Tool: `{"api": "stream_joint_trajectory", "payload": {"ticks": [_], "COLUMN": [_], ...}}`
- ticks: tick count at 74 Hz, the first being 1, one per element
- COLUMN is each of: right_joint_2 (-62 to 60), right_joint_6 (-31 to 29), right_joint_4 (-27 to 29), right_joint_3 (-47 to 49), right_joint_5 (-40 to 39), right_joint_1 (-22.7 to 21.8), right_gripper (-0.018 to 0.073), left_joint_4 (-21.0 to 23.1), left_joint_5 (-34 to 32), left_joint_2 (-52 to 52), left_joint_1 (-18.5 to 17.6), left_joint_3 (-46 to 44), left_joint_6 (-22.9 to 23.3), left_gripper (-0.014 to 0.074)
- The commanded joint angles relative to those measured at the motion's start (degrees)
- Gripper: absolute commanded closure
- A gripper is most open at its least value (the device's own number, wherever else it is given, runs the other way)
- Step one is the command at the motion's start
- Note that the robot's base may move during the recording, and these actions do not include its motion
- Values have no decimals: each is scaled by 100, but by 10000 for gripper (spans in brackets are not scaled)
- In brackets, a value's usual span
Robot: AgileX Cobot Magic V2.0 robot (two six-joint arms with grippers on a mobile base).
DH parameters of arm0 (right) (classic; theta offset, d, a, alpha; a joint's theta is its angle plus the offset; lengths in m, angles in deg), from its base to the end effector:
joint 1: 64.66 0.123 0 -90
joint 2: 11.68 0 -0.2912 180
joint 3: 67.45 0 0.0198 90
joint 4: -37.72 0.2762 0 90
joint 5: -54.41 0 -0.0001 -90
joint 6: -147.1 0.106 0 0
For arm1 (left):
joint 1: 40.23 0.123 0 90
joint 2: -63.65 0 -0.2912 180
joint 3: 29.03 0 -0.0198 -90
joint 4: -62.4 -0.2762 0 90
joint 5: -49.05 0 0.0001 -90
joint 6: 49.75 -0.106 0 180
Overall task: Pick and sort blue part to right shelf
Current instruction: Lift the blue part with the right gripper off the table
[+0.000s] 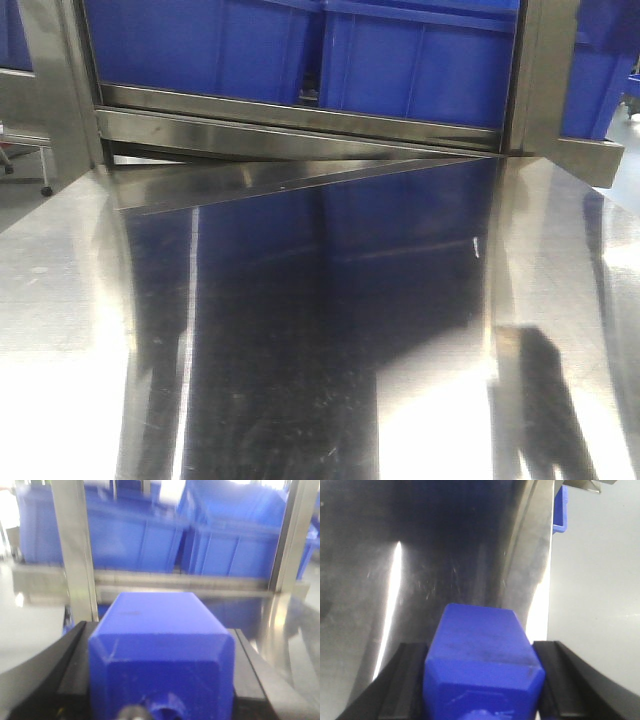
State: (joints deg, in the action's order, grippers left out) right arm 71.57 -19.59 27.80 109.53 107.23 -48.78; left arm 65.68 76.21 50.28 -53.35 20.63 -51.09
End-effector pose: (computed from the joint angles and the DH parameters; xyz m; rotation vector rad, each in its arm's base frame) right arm 0.3015 0.0706 0.3710 -0.1182 2.4068 0.0196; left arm 0.0576 -0.0163 0.3329 0.1791 1.5676 -0.2217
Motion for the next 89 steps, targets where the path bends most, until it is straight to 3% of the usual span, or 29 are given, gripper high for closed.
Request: {"api": "stream_joint_trajectory", "payload": {"ticks": [1,21,37,64,89], "right_joint_2": [-610,-2234,-4152,-6992,-7729], "right_joint_6": [-63,-63,-63,-63,-63], "right_joint_4": [-161,-166,-338,-393,-393], "right_joint_3": [-499,-2673,-3809,-3936,-3906], "right_joint_5": [-756,-1942,-2103,-1885,-1719], "right_joint_1": [-8,-8,-8,-8,-8], "right_gripper": [282,282,282,282,282], "left_joint_4": [-139,-261,-261,-261,-261], "left_joint_5": [-303,-100,-100,-100,-100], "left_joint_2": [290,708,708,708,708], "left_joint_1": [-14,-14,-14,-14,-14], "left_joint_3": [-156,-178,-178,-178,-178], "left_joint_6": [0,0,0,0,0], "left_gripper": [284,284,284,284,284]}}
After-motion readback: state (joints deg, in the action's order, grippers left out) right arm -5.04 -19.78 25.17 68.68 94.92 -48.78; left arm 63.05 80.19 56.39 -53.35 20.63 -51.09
